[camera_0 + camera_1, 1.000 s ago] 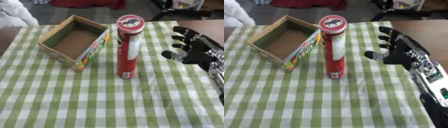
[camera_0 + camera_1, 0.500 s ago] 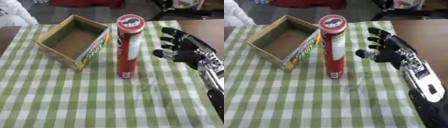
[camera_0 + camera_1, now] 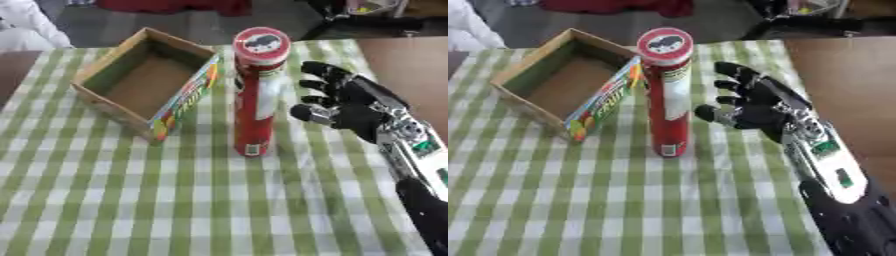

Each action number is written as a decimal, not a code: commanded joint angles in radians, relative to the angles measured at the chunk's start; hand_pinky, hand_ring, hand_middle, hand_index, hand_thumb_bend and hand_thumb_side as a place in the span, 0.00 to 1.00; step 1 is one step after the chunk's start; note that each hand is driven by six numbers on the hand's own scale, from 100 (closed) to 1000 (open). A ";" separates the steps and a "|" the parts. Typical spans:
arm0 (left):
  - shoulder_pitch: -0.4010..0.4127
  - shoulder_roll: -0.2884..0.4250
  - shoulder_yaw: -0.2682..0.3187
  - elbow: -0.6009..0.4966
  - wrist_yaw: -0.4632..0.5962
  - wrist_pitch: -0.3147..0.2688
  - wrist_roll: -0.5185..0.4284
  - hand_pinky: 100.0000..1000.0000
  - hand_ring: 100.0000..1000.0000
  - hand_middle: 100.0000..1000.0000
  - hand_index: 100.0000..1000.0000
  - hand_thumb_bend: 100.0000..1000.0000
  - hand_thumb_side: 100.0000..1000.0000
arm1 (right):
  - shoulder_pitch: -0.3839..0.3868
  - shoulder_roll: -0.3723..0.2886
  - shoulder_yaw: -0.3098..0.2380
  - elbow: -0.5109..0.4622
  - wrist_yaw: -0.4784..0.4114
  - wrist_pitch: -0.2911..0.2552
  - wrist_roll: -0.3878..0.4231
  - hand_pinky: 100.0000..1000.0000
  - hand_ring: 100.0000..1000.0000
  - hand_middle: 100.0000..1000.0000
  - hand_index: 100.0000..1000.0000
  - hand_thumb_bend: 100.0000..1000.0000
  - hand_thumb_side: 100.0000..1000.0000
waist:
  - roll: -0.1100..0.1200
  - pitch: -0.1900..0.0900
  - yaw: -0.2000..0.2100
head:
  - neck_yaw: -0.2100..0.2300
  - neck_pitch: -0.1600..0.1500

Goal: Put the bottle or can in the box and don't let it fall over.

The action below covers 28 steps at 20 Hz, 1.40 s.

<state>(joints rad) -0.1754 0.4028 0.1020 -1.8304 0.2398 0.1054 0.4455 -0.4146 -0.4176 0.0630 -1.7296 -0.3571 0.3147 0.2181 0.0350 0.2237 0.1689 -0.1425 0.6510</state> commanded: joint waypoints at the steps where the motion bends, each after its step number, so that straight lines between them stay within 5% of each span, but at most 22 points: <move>1: -0.011 0.014 0.002 -0.010 0.001 -0.001 -0.003 0.84 0.87 0.75 0.76 0.59 0.66 | -0.017 -0.008 -0.002 -0.026 -0.034 0.001 0.028 0.89 0.98 1.00 0.93 0.59 0.03 | 0.002 -0.009 0.002 | 0.003 -0.011; 28: -0.016 0.006 -0.003 -0.012 0.006 -0.003 -0.009 0.84 0.87 0.75 0.76 0.58 0.67 | -0.099 0.044 0.017 0.035 0.040 -0.017 0.050 0.91 0.99 1.00 0.93 0.57 0.03 | 0.002 0.008 0.016 | -0.022 -0.025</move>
<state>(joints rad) -0.1834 0.3946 0.0962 -1.8304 0.2470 0.1053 0.4381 -0.4965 -0.3668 0.0868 -1.6901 -0.3258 0.3026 0.2681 0.0364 0.2417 0.1845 -0.1618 0.6389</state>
